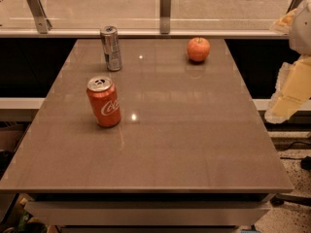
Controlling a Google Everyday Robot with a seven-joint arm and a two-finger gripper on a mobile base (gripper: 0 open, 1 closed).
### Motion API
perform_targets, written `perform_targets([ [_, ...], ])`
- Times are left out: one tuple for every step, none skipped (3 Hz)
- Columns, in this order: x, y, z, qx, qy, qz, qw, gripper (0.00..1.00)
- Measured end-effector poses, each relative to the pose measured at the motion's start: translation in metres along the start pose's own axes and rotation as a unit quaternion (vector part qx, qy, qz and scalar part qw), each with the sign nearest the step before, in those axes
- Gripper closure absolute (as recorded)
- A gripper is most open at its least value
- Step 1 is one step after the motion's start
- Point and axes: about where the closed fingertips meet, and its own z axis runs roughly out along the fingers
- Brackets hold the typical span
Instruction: Move apple near coke can
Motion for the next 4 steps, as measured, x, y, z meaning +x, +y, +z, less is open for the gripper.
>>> perform_targets([
  [-0.003,-0.011,0.003,0.023,-0.008,0.042,0.9988,0.00],
  [-0.010,-0.021,0.011,0.056,-0.032,0.098,0.9931,0.00],
  [-0.013,-0.036,0.027,0.083,-0.075,0.139,0.9839,0.00],
  [-0.020,-0.057,0.046,0.102,-0.127,0.165,0.9728,0.00],
])
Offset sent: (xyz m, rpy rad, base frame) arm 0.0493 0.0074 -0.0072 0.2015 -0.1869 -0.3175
